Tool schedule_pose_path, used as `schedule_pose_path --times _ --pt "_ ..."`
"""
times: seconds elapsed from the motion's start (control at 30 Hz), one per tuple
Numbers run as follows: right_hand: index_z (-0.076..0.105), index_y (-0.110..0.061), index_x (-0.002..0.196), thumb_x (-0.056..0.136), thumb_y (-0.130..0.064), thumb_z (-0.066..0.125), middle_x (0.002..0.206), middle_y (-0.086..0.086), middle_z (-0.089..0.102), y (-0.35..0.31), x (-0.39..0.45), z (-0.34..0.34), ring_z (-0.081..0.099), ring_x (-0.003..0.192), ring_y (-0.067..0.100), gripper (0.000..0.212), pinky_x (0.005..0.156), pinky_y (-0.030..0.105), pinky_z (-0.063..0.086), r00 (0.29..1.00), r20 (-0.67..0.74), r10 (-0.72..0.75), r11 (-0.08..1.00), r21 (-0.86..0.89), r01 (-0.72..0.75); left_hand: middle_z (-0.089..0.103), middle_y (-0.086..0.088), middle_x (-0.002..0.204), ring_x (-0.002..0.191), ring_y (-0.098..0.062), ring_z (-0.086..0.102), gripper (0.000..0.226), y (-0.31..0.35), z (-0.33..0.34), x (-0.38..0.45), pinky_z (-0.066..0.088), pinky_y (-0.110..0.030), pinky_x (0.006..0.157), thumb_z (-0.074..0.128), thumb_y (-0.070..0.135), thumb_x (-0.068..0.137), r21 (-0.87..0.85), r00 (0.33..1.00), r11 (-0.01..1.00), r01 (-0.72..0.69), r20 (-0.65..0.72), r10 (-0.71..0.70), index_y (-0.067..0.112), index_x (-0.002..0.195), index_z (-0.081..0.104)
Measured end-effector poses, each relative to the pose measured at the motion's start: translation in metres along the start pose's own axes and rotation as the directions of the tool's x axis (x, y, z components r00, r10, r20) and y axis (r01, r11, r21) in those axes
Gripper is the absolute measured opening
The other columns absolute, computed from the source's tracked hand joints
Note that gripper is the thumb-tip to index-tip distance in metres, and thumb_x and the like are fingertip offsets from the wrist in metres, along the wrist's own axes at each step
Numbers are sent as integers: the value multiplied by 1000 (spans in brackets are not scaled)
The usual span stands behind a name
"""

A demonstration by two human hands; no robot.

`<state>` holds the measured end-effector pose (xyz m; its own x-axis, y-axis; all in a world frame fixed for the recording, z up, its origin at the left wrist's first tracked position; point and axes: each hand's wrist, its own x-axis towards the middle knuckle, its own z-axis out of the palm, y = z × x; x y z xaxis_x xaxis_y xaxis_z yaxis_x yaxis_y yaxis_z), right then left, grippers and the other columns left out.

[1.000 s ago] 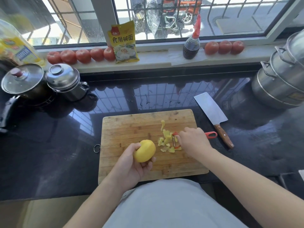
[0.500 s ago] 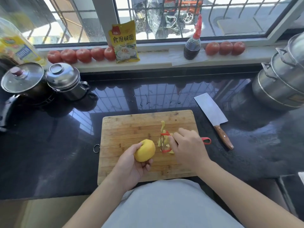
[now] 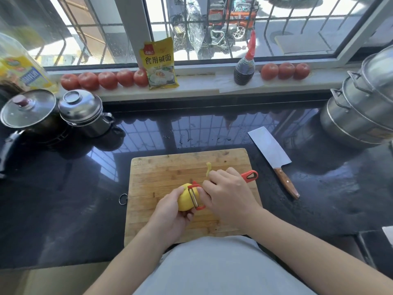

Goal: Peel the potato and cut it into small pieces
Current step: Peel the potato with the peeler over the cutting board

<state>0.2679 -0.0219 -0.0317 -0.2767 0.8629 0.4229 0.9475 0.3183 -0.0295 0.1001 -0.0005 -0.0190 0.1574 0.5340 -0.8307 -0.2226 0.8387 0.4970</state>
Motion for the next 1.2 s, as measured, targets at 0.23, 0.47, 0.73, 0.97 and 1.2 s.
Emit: schedule_pose_path --times 0.23,0.47,0.73,0.97,1.2 --pt "62 -17 63 101 -33 49 64 1 55 37 -12 13 53 60 24 44 60 38 40 988 132 75 991 -124 -59 59 -18 90 59 -24 53 26 2 -2 -1 38 -30 52 48 21 109 -12 1000 1000 -7 3 7 5 128 53" --pt "62 -18 66 103 -33 48 65 -2 53 47 -17 4 48 59 20 43 60 35 38 984 136 111 992 -74 -102 65 -26 114 88 -35 69 21 7 -7 -5 61 -32 63 58 18 105 -149 995 987 62 84 -50 5 121 55" --pt "60 -17 66 101 -32 53 67 -2 50 10 5 -10 46 61 19 39 61 35 36 995 55 -86 990 121 79 65 -15 87 61 -18 60 26 -2 -4 2 51 -27 49 57 24 104 -4 999 999 37 19 -37 2 116 66" --pt "58 -16 66 104 -35 46 67 -1 50 24 2 0 47 61 21 44 62 38 37 990 95 -99 990 108 89 65 -13 85 64 -17 58 23 -3 -4 3 48 -27 53 56 20 105 69 998 998 -8 56 4 1 114 66" --pt "68 -20 75 105 -39 40 74 -5 57 73 -15 32 55 68 21 45 67 37 40 931 343 123 989 -124 -85 58 -18 104 74 -23 55 29 -3 -9 1 46 -32 58 57 24 105 66 999 998 23 43 -26 10 130 53"
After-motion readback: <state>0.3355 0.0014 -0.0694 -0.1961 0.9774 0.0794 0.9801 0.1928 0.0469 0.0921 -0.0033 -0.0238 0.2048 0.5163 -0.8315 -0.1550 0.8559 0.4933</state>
